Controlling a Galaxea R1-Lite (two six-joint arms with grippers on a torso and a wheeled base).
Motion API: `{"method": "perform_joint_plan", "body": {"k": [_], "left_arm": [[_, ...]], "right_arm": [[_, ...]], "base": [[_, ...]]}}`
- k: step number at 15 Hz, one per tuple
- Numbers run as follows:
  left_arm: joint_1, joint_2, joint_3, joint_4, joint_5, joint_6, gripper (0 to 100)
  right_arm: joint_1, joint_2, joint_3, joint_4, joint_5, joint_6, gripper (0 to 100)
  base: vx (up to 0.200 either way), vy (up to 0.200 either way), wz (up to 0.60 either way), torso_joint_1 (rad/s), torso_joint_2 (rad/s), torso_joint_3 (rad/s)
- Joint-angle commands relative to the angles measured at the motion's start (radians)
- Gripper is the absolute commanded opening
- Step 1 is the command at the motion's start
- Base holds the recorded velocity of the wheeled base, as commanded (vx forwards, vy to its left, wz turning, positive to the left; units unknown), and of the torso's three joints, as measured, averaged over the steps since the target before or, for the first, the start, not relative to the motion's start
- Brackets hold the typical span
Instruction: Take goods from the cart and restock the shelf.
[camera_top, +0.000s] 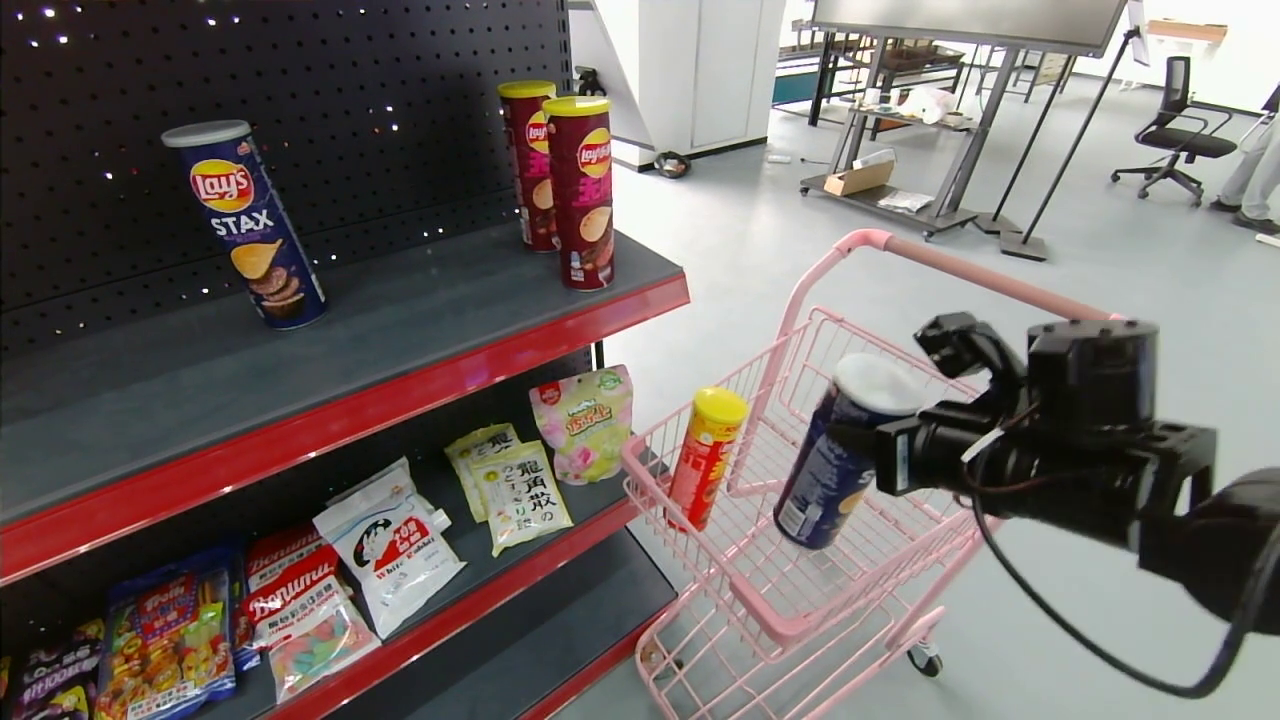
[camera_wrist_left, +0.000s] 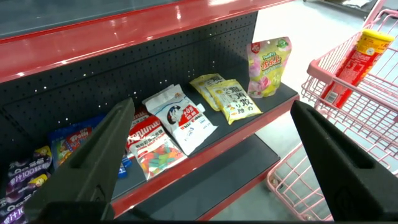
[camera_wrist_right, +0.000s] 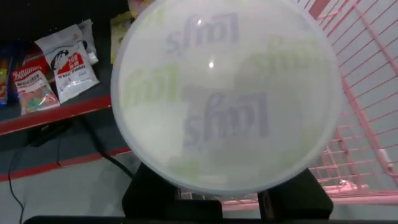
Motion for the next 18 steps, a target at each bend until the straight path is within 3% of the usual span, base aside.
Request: {"method": "perform_joint_plan", "body": {"k": [1,3,5,6,8,10,12,18], "left_arm": [[-0.001,0.001,0.000,0.000,0.000,0.000,100],[0.000,0.001,-0.001,0.000,0.000,0.000,100],[0.000,0.001,-0.001,0.000,0.000,0.000,100],[0.000,0.001,-0.001,0.000,0.000,0.000,100],[-0.001,0.001,0.000,0.000,0.000,0.000,100],[0.000,0.001,-0.001,0.000,-0.002,0.000,100],[-0.001,0.001,-0.001,0.000,-0.003,0.000,100],[-0.001,0.001,0.000,0.000,-0.008,0.000,100]], "right_arm": [[-0.013,-0.307,-0.239,0.313,-0.032,-0.068,0],[-0.049,-0.413,-0.289,0.450,-0.068,-0.141,0],[-0.102,-0.558,-0.256,0.576,-0.081,-0.139,0],[-0.162,-0.680,-0.226,0.726,-0.123,-0.157,0],[-0.187,-0.844,-0.192,0.910,-0.157,-0.182,0],[-0.194,-0.974,-0.094,0.927,-0.164,-0.182,0],[-0.239,-1.103,-0.022,0.944,-0.252,-0.203,0],[-0.246,-1.235,0.109,0.947,-0.259,-0.288,0]], "base": [[0.000,0.000,0.00,0.000,0.00,0.000],[0.000,0.000,0.00,0.000,0.00,0.000],[0.000,0.000,0.00,0.000,0.00,0.000],[0.000,0.000,0.00,0.000,0.00,0.000],[0.000,0.000,0.00,0.000,0.00,0.000],[0.000,0.000,0.00,0.000,0.00,0.000],[0.000,0.000,0.00,0.000,0.00,0.000],[0.000,0.000,0.00,0.000,0.00,0.000]]}}
